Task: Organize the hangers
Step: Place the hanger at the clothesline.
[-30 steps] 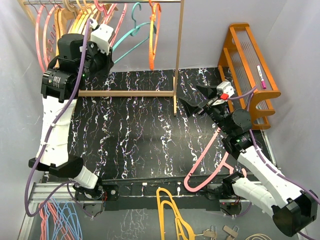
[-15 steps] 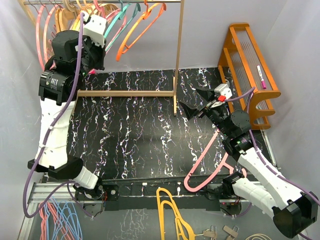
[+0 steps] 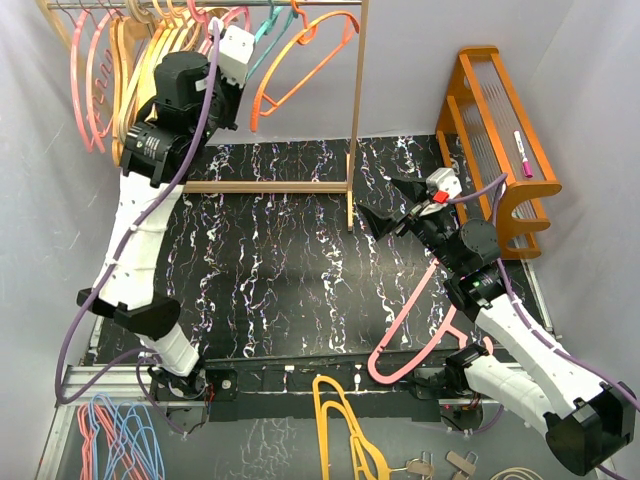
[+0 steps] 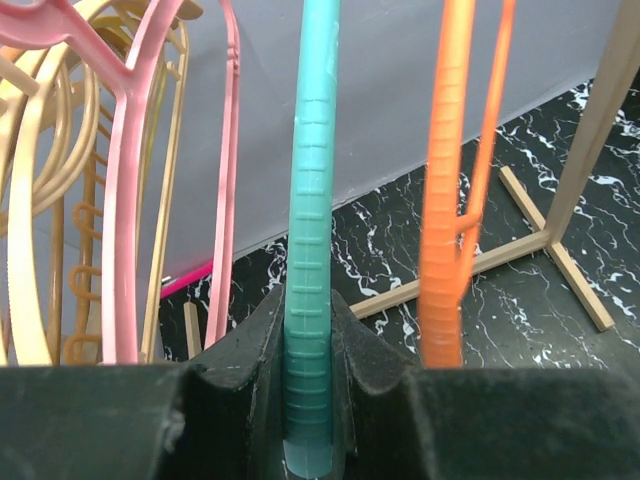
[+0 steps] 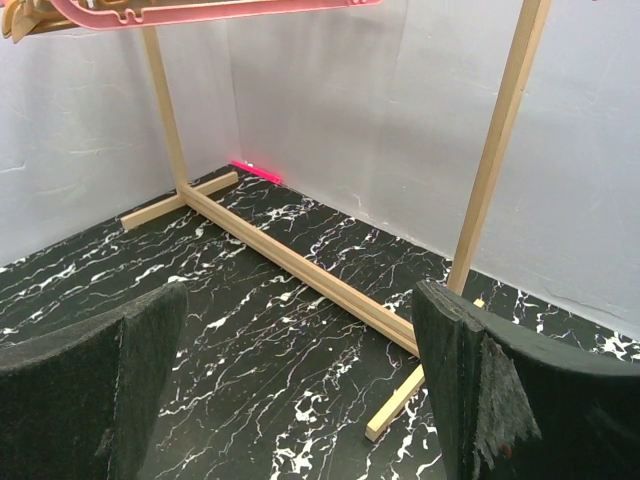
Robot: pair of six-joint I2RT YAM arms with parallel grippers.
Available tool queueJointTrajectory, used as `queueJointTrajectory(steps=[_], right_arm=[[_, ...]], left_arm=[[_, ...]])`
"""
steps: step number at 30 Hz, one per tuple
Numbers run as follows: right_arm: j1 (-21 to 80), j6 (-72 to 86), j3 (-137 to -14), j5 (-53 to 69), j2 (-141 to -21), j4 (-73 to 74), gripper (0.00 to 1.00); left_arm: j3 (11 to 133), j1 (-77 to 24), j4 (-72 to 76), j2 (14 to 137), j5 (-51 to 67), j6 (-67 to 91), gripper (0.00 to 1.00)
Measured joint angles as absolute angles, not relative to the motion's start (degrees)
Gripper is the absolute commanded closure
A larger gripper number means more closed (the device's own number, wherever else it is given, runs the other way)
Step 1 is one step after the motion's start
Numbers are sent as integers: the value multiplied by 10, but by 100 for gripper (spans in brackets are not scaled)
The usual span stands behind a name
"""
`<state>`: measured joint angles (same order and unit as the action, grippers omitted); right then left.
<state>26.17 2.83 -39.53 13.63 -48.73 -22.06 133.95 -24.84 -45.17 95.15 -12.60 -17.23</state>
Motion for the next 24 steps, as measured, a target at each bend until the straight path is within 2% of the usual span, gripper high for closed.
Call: queueJointTrajectory(steps=[10, 18, 22, 23, 24], right_arm=[[262, 12, -395, 136, -479, -200, 2], [262, 9, -395, 138, -475, -191, 2], [261, 9, -395, 136, -468, -176, 2], [261, 9, -395, 132, -465, -172, 2], [261, 10, -395, 126, -462, -168, 2]], left_arm=[[1351, -253, -425, 973, -160, -176, 100], [1360, -283, -450, 1004, -134, -176, 100], [1360, -295, -453, 1011, -126, -183, 29], [1360, -296, -456, 1011, -124, -186, 8], [1360, -297, -458, 1011, -126, -186, 4]])
